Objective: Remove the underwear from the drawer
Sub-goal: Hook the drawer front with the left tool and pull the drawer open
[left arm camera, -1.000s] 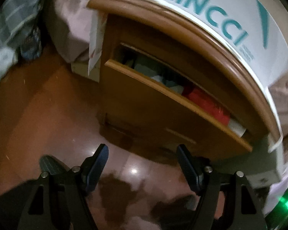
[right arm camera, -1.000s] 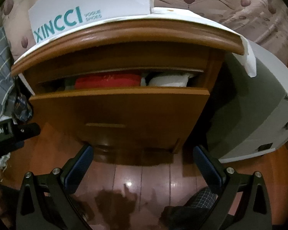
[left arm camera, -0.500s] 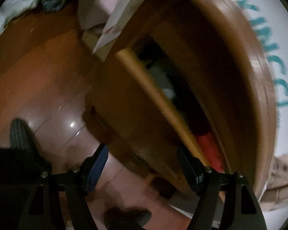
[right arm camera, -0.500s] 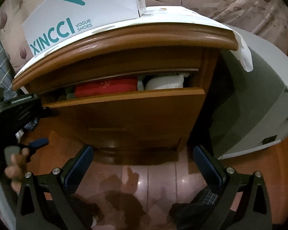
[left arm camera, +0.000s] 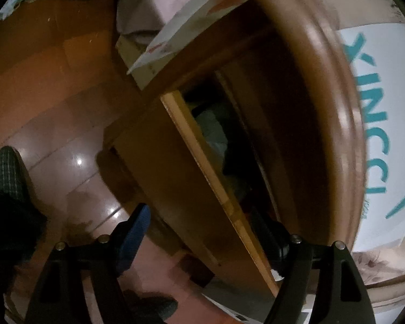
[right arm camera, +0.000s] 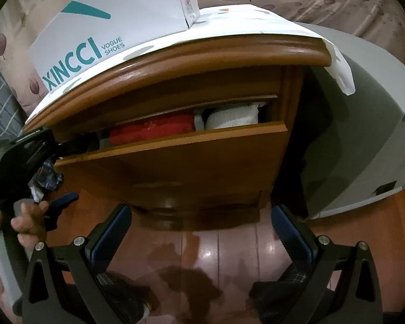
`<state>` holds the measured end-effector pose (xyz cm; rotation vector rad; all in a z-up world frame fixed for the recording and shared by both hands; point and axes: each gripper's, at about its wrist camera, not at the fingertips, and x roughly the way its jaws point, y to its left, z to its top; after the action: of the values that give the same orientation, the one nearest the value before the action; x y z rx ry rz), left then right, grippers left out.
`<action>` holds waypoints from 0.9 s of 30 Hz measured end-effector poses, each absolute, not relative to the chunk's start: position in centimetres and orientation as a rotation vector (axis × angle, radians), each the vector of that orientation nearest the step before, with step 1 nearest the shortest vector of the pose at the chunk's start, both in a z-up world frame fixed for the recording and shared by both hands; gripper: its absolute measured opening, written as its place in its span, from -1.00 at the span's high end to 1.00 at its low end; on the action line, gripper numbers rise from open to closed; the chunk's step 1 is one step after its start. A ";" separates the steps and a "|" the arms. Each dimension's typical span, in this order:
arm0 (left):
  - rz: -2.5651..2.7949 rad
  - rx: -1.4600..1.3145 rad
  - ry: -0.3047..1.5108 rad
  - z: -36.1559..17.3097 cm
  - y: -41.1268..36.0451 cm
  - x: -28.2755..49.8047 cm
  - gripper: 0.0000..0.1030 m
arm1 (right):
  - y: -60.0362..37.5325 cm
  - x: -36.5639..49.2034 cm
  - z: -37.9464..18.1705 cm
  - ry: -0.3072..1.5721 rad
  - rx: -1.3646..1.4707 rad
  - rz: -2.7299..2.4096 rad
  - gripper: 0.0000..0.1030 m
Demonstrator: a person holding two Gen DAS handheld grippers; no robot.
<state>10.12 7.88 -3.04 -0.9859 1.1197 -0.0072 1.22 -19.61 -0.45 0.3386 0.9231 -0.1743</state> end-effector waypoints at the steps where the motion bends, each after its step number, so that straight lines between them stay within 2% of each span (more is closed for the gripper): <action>1: -0.004 -0.994 1.130 -3.5 7.7 10.4 -0.53 | -19.6 1.2 -0.4 0.922 0.337 -0.175 -0.99; 3: 0.008 -1.019 1.140 -4.2 7.8 11.0 -0.61 | -19.7 1.2 -0.3 0.920 0.338 -0.177 -0.99; 11: 0.062 -1.083 1.181 -7.4 7.9 13.1 -0.68 | -19.9 1.4 -0.2 0.921 0.347 -0.179 -0.99; 20: 0.113 -1.106 1.256 -10.1 7.8 14.2 -0.92 | -20.1 1.4 0.1 0.915 0.340 -0.192 -0.99; 27: 0.130 -1.002 1.265 -10.4 8.2 14.2 -0.93 | -20.3 1.4 0.7 0.896 0.318 -0.208 -0.99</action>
<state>14.21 8.19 -10.45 -1.0018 1.2647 0.1302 1.36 -20.29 0.72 0.3176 0.8956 -0.2079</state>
